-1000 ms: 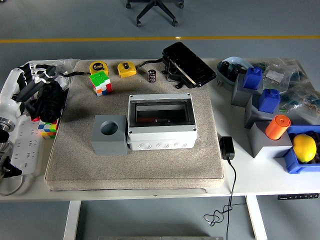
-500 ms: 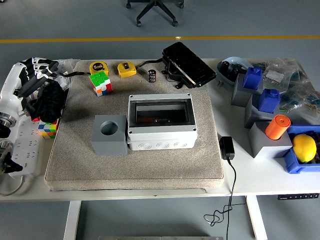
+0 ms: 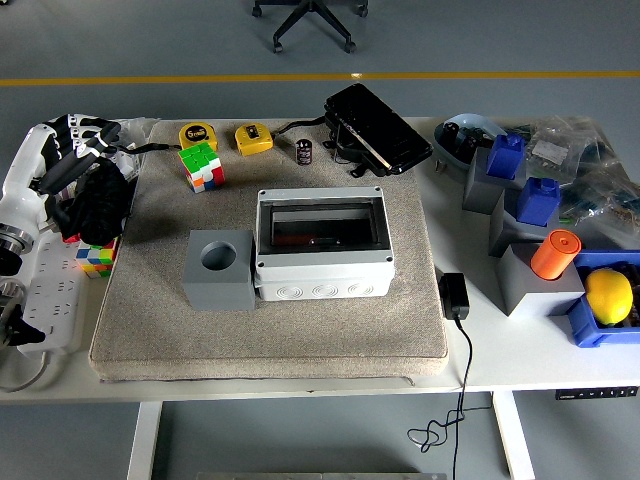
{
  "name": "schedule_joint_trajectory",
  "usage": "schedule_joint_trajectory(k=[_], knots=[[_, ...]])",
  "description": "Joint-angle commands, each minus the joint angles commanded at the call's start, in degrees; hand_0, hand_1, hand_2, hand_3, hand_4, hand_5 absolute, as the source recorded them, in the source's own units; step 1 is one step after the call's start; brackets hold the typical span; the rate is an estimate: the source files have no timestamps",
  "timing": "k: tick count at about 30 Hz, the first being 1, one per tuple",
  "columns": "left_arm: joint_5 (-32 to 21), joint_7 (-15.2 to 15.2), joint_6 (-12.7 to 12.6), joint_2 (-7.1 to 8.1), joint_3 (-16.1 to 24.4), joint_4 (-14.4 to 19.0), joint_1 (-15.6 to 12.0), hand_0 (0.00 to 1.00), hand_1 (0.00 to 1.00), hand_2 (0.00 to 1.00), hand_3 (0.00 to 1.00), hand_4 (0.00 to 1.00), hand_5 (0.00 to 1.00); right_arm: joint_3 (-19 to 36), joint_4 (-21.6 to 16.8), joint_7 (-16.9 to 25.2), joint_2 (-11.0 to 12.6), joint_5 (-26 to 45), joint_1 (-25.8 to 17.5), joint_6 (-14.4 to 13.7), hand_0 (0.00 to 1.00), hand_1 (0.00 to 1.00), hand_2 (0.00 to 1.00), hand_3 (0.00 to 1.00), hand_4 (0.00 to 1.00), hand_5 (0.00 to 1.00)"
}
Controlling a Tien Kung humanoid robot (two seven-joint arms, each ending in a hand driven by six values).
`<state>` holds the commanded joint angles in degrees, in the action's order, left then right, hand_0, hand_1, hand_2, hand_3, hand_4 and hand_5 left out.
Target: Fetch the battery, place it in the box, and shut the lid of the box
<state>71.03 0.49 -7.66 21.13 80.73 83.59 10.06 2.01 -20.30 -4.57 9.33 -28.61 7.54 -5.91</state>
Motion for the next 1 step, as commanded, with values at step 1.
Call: schedule_joint_trajectory(k=[1], knots=[[0.1, 0.0, 0.0, -0.04, 0.2, 0.0, 0.0, 0.422, 0.531, 0.557, 0.566, 0.975, 0.637, 0.0, 0.0, 0.0, 0.0, 0.0, 0.1, 0.0, 0.6, 0.59, 0.58, 0.522, 0.925, 0.456]])
